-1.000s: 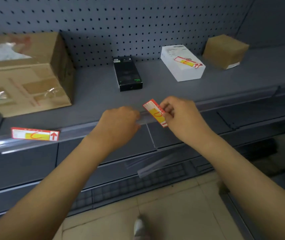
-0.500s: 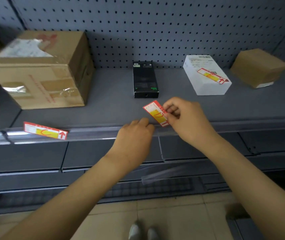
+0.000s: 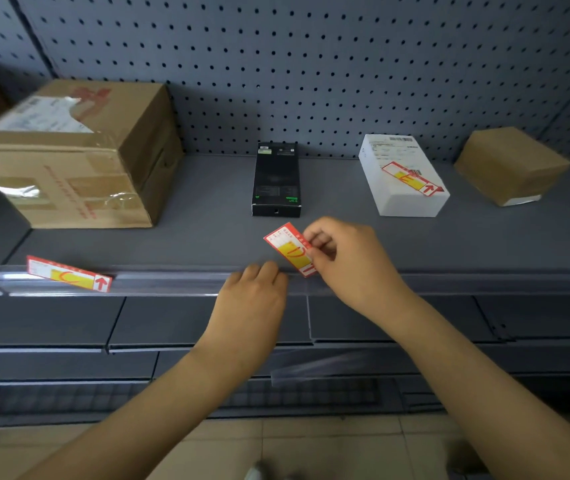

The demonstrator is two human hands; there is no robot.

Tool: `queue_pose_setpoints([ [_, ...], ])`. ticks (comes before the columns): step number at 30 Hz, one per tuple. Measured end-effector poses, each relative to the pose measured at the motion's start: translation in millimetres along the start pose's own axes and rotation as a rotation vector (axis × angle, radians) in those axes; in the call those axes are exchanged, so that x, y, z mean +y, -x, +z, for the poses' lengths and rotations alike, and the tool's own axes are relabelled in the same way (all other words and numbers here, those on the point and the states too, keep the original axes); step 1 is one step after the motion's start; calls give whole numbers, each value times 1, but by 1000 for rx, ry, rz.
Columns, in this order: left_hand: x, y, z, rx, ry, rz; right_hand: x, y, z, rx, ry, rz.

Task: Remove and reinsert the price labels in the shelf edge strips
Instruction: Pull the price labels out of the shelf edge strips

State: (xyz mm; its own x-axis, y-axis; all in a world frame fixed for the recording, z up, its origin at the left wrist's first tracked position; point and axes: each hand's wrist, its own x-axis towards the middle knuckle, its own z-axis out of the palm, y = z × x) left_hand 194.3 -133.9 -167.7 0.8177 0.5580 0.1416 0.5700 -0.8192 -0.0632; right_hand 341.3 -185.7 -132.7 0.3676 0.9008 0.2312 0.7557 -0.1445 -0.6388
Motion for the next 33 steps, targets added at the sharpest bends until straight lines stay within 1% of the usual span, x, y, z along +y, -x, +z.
queue_pose_setpoints([
  [6,0,-13,-6,-28,33,-23,3,3,1,-45,13,-6],
  [8,0,-14,-8,-16,41,-34,3,3,1,-44,12,-13],
  [12,-3,-10,-9,-55,84,-51,4,3,2,-46,9,-21],
  [15,-3,-8,-15,-55,69,-59,4,2,5,-38,13,-41],
  [18,0,-7,-16,-46,86,-50,5,2,11,-49,55,-59],
  [22,-1,-7,-13,-56,43,-69,6,4,19,-74,111,-96],
  [28,-2,-6,-13,-18,59,-63,7,5,24,-125,156,-163],
  [33,-7,-8,-15,-41,66,-55,9,3,22,-177,216,-184],
])
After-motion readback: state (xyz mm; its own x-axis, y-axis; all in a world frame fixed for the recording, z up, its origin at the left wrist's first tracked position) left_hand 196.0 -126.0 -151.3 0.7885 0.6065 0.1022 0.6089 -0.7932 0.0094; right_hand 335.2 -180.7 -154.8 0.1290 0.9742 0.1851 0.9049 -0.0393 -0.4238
